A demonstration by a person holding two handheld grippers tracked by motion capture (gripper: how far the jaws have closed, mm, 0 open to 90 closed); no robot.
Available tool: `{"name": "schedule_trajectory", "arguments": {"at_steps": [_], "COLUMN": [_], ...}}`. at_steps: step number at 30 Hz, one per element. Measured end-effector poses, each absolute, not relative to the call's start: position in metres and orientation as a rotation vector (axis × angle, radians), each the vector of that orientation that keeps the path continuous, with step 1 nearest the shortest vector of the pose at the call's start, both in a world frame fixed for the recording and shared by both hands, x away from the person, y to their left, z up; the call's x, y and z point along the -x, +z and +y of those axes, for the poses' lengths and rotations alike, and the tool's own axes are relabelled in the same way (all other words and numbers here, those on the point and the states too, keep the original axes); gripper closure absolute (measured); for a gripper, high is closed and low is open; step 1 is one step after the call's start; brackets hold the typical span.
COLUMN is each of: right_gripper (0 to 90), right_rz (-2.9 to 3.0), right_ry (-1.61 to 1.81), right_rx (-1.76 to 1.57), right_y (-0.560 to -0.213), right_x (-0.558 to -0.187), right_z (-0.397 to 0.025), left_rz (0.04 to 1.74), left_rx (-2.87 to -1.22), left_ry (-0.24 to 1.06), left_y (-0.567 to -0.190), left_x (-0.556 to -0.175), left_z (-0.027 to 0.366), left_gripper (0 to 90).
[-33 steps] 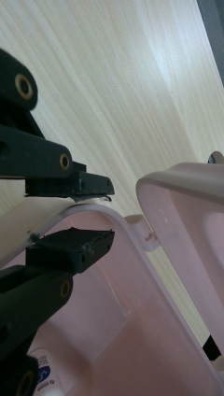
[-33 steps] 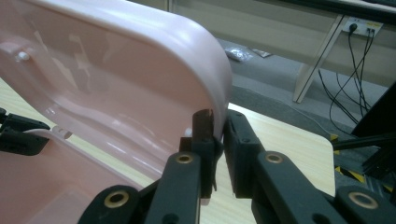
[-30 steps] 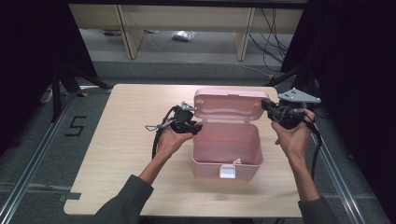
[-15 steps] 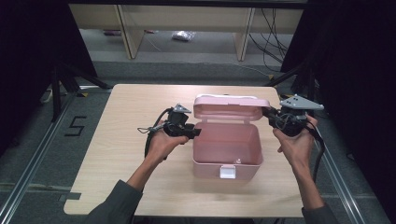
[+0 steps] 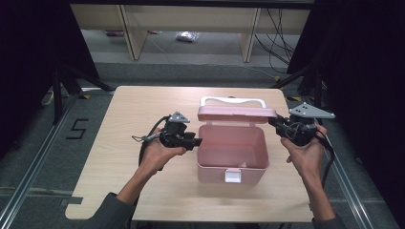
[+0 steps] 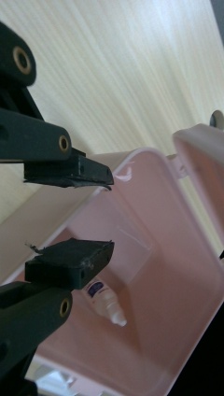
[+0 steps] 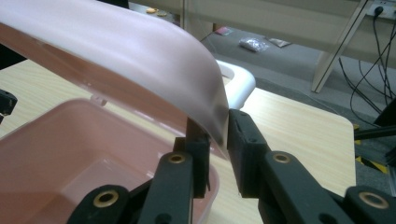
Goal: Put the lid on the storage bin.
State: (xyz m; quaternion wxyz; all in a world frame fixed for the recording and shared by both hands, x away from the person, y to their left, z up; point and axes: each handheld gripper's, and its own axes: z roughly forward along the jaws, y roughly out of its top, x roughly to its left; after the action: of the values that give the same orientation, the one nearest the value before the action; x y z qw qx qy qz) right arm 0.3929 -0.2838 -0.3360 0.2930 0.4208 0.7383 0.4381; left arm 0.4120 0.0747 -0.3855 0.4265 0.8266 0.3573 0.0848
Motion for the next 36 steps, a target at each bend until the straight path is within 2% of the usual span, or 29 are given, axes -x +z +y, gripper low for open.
{"name": "schedule_trajectory", "arguments": {"at_steps": [8, 25, 36], "right_gripper": [80.5, 75.9, 73.0], "right_rz": [1.963, 1.997, 2.052], "right_ry": [1.200, 1.202, 1.193], "right_rx": [-1.137, -1.108, -1.136], "right_y": [-0.341, -0.351, -0.362], "right_x": [-0.383, -0.368, -0.356], "right_z": [-0.287, -0.291, -0.291], "left_rz": [0.864, 0.819, 0.830], "left_rx": [-2.059, -2.057, -2.074], "left_ry": [0.190, 0.161, 0.210], "left_y": [-0.385, -0.389, -0.397], "left_x": [-0.400, -0.370, -0.350], "left_z": [0.084, 0.100, 0.117], "left_gripper": [59.2, 51.0, 49.2]}}
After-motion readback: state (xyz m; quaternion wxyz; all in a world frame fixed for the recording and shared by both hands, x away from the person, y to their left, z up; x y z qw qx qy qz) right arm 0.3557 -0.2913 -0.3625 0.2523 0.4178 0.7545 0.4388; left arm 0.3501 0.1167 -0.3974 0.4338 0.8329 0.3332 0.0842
